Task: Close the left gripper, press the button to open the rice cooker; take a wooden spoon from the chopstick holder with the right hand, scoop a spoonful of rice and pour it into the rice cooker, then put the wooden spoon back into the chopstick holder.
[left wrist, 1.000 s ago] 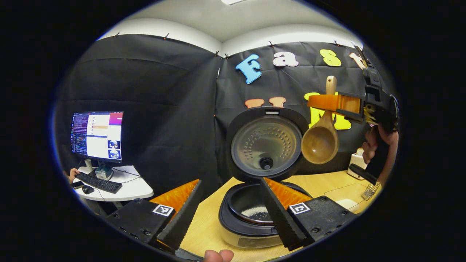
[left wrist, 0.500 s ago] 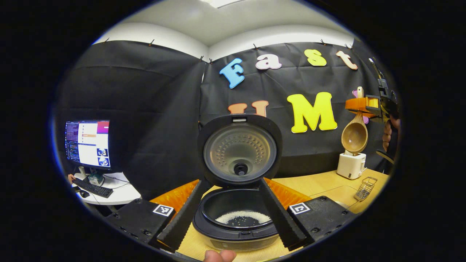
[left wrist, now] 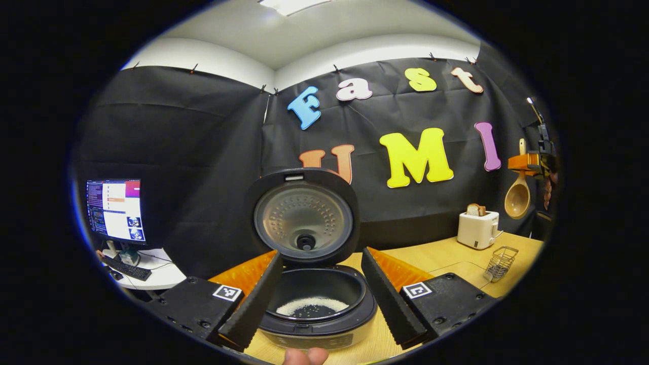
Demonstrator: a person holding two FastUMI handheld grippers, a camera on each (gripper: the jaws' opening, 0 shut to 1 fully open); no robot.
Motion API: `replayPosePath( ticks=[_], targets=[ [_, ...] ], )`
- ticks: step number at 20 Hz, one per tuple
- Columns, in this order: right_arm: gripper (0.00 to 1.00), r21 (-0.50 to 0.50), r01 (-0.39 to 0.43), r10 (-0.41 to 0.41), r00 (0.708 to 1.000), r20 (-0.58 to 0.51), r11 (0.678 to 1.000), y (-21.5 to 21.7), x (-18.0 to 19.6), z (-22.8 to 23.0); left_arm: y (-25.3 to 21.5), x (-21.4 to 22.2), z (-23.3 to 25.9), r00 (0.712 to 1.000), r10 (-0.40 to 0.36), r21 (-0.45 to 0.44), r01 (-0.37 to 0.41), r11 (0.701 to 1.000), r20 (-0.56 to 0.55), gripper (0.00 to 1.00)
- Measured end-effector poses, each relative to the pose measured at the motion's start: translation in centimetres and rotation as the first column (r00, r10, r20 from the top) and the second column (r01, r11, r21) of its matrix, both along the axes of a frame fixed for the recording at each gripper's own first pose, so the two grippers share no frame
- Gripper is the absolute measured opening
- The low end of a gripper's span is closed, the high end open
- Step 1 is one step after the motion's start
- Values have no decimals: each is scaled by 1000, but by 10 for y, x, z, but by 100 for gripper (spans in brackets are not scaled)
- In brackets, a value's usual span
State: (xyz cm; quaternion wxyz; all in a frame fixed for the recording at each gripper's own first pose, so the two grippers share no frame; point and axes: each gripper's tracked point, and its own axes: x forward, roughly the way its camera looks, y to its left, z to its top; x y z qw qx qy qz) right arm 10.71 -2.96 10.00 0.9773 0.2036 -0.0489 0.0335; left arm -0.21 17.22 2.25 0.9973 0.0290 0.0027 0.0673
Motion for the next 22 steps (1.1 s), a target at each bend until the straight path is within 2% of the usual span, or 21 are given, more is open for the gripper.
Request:
replayPosePath(
  ticks=[6, 10, 15, 18, 19, 20, 22],
  targets=[
    [0, -88, 117, -123, 990, -67, 989, -50, 18, -60, -21, 2, 5, 999, -43, 0, 43, 999, 22, 99],
    [0, -134, 105, -119, 988, -99, 985, -48, 34, -95, -12, 1, 5, 999, -24, -9, 24, 1000, 23, 99],
    [0, -222, 95, -117, 989, -87, 970, -37, 45, -125, -8, 0, 5, 1000, -14, -26, 15, 1000, 24, 99],
    [1, -231, 73, -99, 990, -105, 970, -29, 50, -140, -8, 2, 0, 1000, -21, -34, 22, 999, 11, 99],
    [1, -232, 81, -108, 989, -105, 969, -30, 51, -142, -9, 3, 0, 1000, -25, -32, 25, 999, 9, 95],
    [3, -234, 94, -121, 987, -104, 968, -32, 52, -143, -10, 4, 0, 1000, -27, -30, 28, 999, 8, 99],
    [5, -231, 107, -134, 985, -105, 967, -34, 52, -149, -14, 5, 0, 999, -37, -30, 37, 999, 12, 99]
  ],
)
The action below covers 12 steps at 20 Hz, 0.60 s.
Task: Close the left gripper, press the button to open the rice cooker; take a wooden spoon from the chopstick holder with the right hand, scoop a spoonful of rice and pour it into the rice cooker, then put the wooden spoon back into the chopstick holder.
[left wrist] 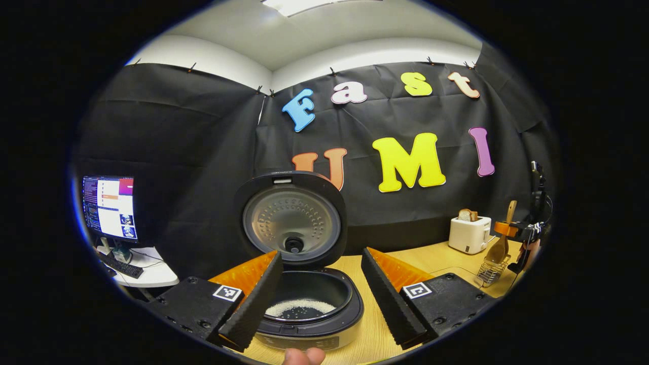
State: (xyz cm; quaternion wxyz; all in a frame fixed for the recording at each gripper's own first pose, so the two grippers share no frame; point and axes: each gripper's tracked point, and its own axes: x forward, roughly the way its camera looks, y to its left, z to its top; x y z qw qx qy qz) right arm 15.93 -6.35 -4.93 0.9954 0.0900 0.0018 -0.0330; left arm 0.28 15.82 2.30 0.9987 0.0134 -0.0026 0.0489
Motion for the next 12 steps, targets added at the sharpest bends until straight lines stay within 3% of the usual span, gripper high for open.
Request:
replayPosePath(
  ticks=[3, 7, 9, 10, 11, 12],
  targets=[
    [15, 44, -12, 13, 999, -29, 999, 3, 1, -11, -2, 0, -2, 1000, -8, 5, 8, 1000, -4, 99],
    [27, 25, 28, -29, 999, 34, 999, -12, -10, 10, -3, 0, 0, 1000, -9, -4, 9, 1000, 1, 99],
    [53, 9, 65, -65, 996, 64, 998, -24, -19, 22, -3, 0, -1, 1000, -8, -14, 8, 1000, 5, 99],
    [72, 12, 80, -81, 994, 77, 997, -28, -25, 29, -3, 1, -2, 1000, -8, -19, 8, 1000, 1, 99],
    [83, 20, 89, -90, 992, 88, 996, -32, -30, 35, -3, 2, -4, 1000, -13, -18, 13, 1000, -8, 99],
    [81, 19, 96, -98, 991, 95, 995, -35, -35, 39, -4, 0, -3, 1000, -16, -17, 16, 1000, -9, 99]
  ],
)
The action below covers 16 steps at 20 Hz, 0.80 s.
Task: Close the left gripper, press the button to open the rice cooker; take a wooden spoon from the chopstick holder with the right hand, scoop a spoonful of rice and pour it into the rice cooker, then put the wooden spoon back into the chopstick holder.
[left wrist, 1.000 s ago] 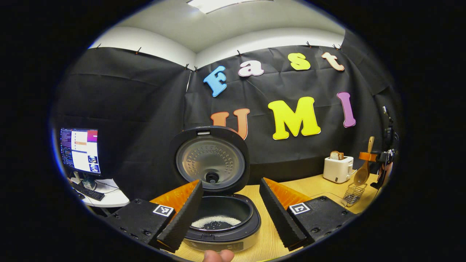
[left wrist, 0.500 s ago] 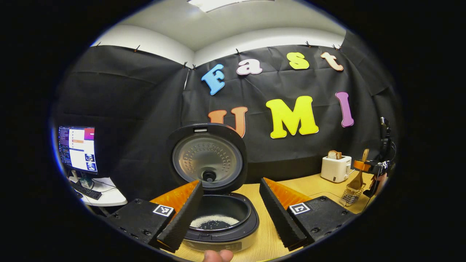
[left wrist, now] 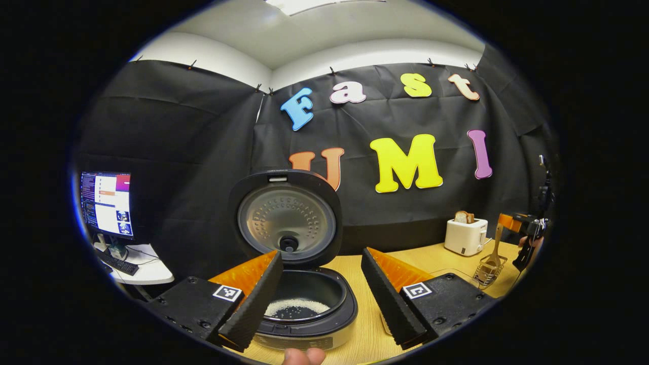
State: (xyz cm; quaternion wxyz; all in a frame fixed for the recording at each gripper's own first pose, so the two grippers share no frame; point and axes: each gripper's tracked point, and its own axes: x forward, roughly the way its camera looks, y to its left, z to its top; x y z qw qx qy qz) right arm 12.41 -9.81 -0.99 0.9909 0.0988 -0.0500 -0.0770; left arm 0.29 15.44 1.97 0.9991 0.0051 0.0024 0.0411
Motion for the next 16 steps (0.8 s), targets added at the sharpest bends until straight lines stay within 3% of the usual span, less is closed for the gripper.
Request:
replayPosePath(
  ticks=[3, 10, 12, 14, 16],
  targets=[
    [94, -29, 21, -21, 1000, 2, 999, -5, -15, 4, 0, -1, 5, 1000, 10, -10, -10, 1000, 17, 99],
    [95, -129, -41, 45, 999, 26, 991, 33, -47, 25, 13, -3, 16, 998, 69, -65, -68, 996, 16, 99],
    [99, -142, -83, 80, 996, -26, 986, 45, -51, 11, 20, -1, 26, 996, 91, -40, -91, 995, 7, 99],
    [91, -146, -119, 112, 992, -54, 982, 58, -58, 3, 20, 6, 39, 996, 92, 17, -92, 996, 2, 99],
    [92, -137, -158, 152, 987, -58, 978, 67, -67, 1, 11, 14, 57, 998, 58, 32, -57, 998, -12, 99]
  ],
)
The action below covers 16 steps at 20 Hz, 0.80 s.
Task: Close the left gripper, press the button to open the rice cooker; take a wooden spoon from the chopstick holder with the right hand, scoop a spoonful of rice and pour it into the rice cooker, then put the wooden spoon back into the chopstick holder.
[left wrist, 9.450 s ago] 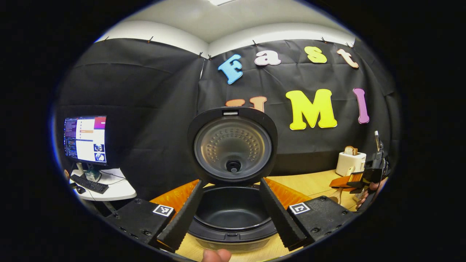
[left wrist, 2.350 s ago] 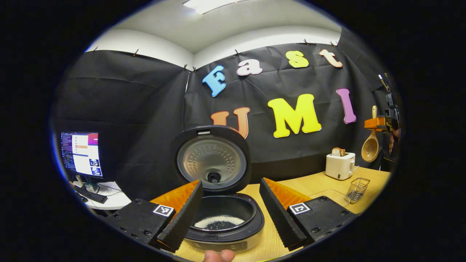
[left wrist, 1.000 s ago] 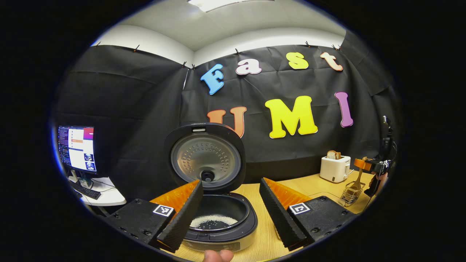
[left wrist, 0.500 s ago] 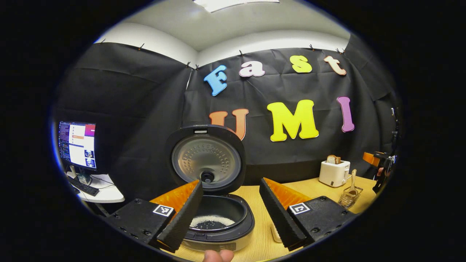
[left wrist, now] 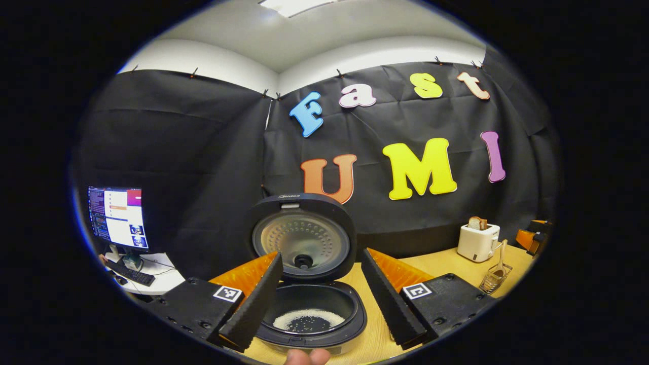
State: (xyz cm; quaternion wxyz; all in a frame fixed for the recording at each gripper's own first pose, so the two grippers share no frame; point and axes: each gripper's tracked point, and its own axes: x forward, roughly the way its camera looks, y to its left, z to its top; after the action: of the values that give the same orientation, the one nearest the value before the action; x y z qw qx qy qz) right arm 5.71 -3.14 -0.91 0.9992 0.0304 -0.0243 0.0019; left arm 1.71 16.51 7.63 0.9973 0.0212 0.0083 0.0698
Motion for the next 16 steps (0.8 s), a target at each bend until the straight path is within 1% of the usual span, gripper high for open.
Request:
replayPosePath(
  ticks=[2, 3, 5, 6, 7, 8, 10, 11, 12, 13, 14, 15, 16],
  targets=[
    [92, -4, -17, 17, 1000, 22, 1000, -1, -8, 5, -4, 11, 22, 999, -33, -18, 33, 999, -4, 99],
    [96, -8, -26, 27, 999, 29, 1000, -5, -12, 10, -5, 17, 30, 999, -43, -30, 43, 999, -16, 99],
    [95, 5, -35, 35, 999, 27, 999, -12, -16, 10, -8, 30, 46, 997, -73, -51, 71, 996, -35, 99],
    [96, 19, -39, 38, 999, 23, 999, -17, -18, 9, -6, 38, 52, 997, -70, -56, 68, 996, -42, 99],
    [100, 31, -40, 40, 999, 24, 999, -20, -19, 10, -2, 46, 57, 996, -68, -55, 65, 996, -59, 99],
    [95, 37, -43, 42, 999, 28, 998, -23, -21, 11, 2, 52, 63, 996, -64, -58, 61, 996, -65, 98],
    [95, 37, -39, 37, 998, 40, 999, -27, -25, 14, 5, 65, 81, 996, -61, -67, 57, 996, -60, 99],
    [100, 41, -44, 42, 998, 45, 998, -28, -26, 14, 12, 72, 90, 997, -48, -57, 45, 997, -56, 95],
    [95, 47, -49, 47, 998, 49, 998, -27, -28, 15, 20, 81, 98, 998, -33, -36, 32, 999, -53, 98],
    [95, 51, -52, 49, 997, 51, 997, -28, -28, 15, 27, 91, 103, 999, -16, -8, 15, 1000, -51, 98],
    [95, 55, -52, 50, 997, 52, 997, -29, -29, 14, 34, 100, 104, 998, -13, -6, 13, 1000, -68, 98],
    [95, 59, -52, 49, 997, 53, 997, -32, -30, 14, 48, 107, 93, 996, -5, -7, 4, 1000, -86, 98],
    [95, 66, -49, 45, 998, 53, 997, -34, -31, 14, 59, 115, 93, 995, 17, 3, -17, 1000, -97, 98]
  ],
)
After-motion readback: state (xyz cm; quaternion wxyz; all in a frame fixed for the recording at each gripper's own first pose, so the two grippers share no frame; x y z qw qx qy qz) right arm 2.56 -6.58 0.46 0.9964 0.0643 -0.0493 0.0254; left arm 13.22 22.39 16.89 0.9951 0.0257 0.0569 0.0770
